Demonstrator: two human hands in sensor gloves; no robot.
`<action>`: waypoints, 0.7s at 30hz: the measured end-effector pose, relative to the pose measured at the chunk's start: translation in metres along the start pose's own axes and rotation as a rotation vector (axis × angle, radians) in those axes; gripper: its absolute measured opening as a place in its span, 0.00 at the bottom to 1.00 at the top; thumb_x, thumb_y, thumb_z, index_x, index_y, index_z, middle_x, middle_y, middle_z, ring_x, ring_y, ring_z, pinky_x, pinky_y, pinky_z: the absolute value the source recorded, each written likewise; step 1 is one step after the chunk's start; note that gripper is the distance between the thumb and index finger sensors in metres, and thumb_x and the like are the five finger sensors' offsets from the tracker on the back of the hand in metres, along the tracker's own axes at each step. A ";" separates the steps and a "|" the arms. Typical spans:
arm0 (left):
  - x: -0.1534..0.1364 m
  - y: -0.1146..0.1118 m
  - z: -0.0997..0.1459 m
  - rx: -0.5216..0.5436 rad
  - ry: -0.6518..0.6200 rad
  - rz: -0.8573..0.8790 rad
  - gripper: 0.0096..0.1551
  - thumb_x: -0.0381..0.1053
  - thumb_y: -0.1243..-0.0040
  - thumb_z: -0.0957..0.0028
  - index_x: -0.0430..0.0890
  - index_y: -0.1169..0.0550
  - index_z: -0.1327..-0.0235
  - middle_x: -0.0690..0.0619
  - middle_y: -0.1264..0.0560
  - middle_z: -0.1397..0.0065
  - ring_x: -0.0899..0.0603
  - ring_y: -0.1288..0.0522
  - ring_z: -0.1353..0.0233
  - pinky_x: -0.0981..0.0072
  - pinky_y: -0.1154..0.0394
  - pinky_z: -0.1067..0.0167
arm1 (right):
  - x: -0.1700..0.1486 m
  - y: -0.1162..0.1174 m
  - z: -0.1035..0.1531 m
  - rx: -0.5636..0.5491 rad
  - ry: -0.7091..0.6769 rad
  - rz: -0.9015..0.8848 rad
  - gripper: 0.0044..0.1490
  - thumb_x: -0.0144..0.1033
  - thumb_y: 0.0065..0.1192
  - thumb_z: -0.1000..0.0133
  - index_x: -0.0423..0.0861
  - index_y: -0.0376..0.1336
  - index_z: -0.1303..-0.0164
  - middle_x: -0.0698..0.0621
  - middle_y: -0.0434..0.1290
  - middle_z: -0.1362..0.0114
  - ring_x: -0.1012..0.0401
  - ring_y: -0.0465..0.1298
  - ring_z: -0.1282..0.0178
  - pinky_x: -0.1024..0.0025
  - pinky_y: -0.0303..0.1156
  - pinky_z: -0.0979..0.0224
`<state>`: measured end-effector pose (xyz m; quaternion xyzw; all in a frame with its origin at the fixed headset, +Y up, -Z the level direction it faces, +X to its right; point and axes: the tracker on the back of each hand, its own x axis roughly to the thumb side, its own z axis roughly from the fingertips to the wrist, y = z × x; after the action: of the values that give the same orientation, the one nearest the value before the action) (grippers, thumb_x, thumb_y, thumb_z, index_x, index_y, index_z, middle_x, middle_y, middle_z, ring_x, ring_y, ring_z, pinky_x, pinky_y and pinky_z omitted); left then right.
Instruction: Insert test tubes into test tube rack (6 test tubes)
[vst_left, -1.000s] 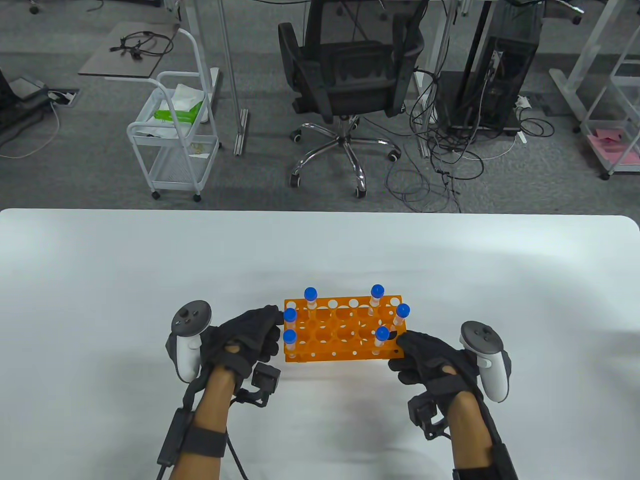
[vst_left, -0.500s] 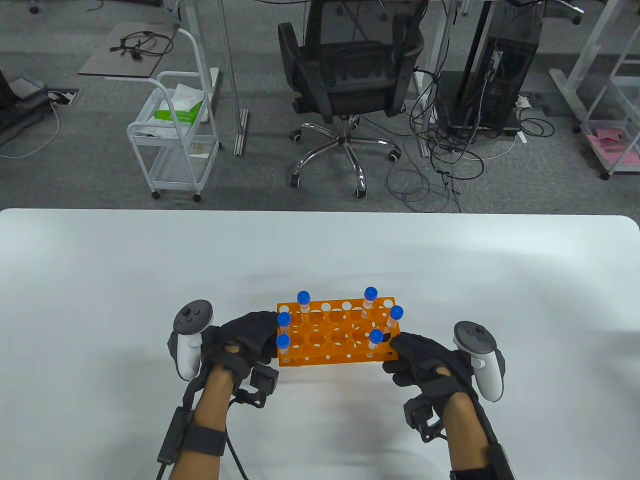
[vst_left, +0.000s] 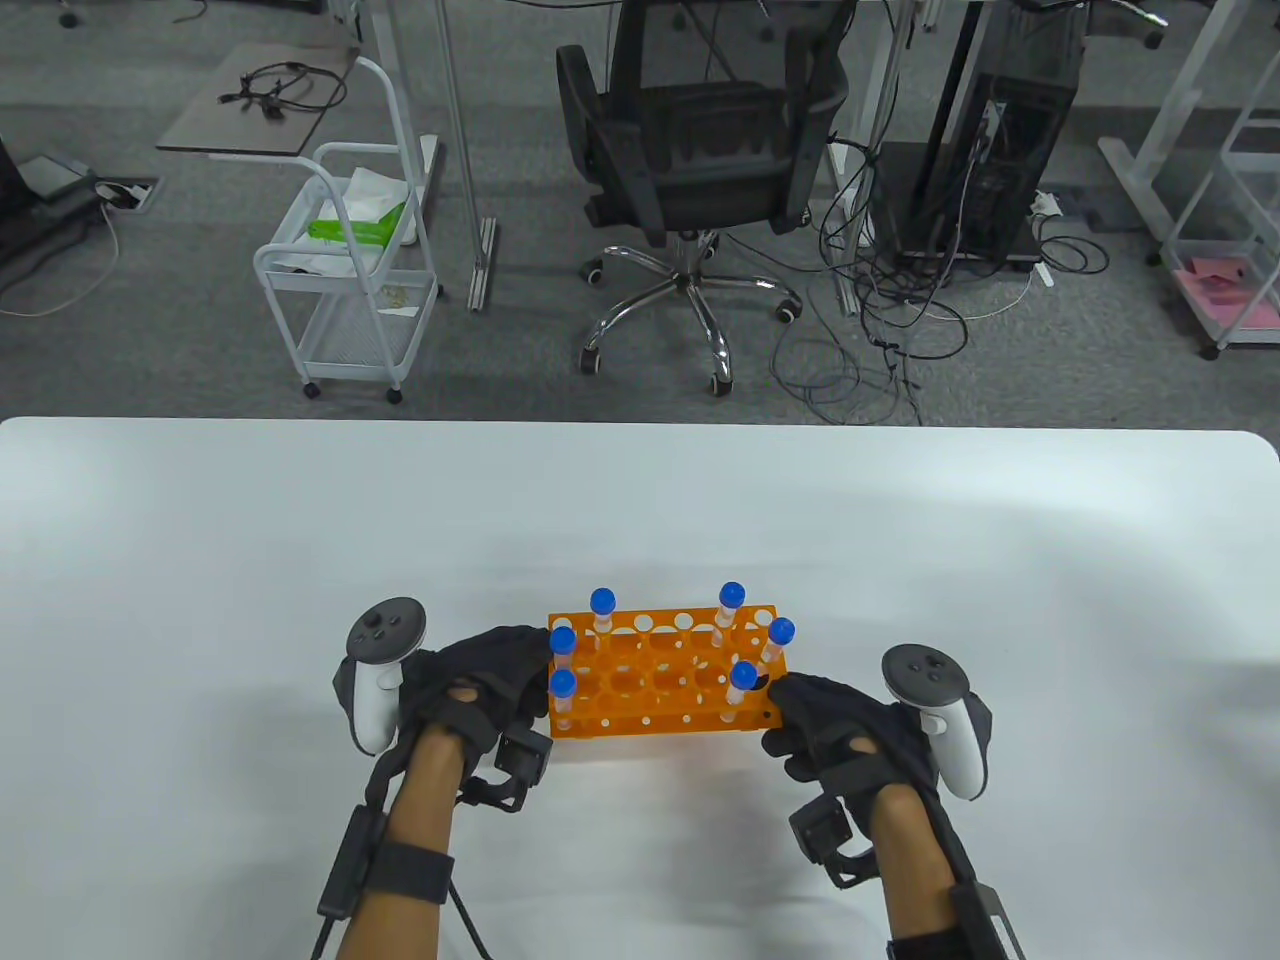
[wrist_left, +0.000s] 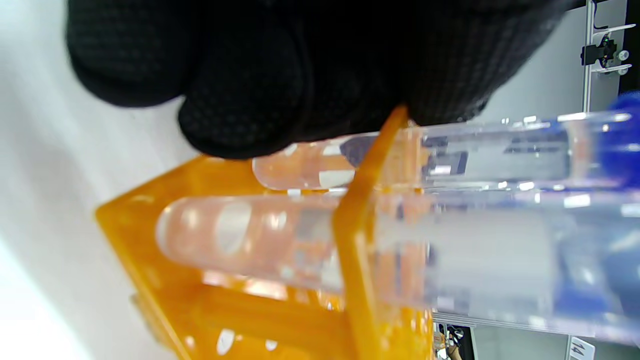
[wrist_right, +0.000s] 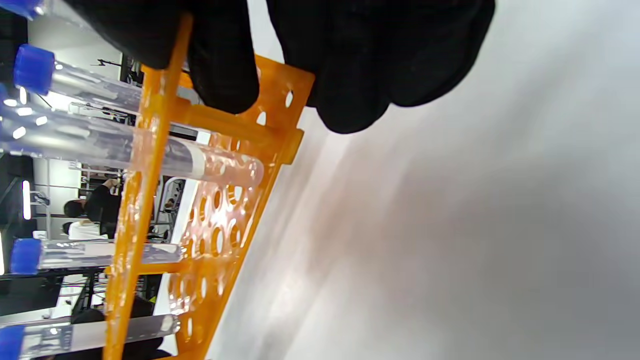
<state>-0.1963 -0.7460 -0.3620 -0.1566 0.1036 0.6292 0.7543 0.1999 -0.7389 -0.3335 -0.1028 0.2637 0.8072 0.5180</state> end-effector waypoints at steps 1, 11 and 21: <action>-0.001 0.000 -0.001 0.004 0.005 -0.007 0.21 0.57 0.31 0.54 0.47 0.10 0.57 0.49 0.12 0.56 0.48 0.13 0.62 0.53 0.18 0.60 | -0.001 0.001 -0.002 -0.014 0.010 0.031 0.30 0.59 0.53 0.41 0.59 0.68 0.33 0.43 0.70 0.23 0.49 0.79 0.31 0.50 0.75 0.33; -0.005 -0.001 -0.003 0.031 0.033 -0.062 0.20 0.57 0.32 0.54 0.47 0.10 0.57 0.49 0.12 0.56 0.48 0.13 0.61 0.53 0.18 0.60 | -0.005 0.009 -0.011 -0.049 0.063 0.185 0.29 0.58 0.54 0.42 0.58 0.70 0.34 0.46 0.71 0.24 0.50 0.78 0.31 0.50 0.74 0.32; -0.015 0.002 -0.007 0.043 0.070 -0.085 0.20 0.57 0.32 0.54 0.47 0.10 0.57 0.49 0.12 0.55 0.48 0.13 0.61 0.52 0.18 0.59 | -0.004 0.014 -0.014 -0.065 0.081 0.257 0.29 0.58 0.53 0.42 0.58 0.70 0.35 0.48 0.71 0.24 0.52 0.78 0.31 0.51 0.74 0.32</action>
<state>-0.2005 -0.7621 -0.3637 -0.1666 0.1364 0.5883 0.7794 0.1871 -0.7539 -0.3389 -0.1177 0.2690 0.8702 0.3957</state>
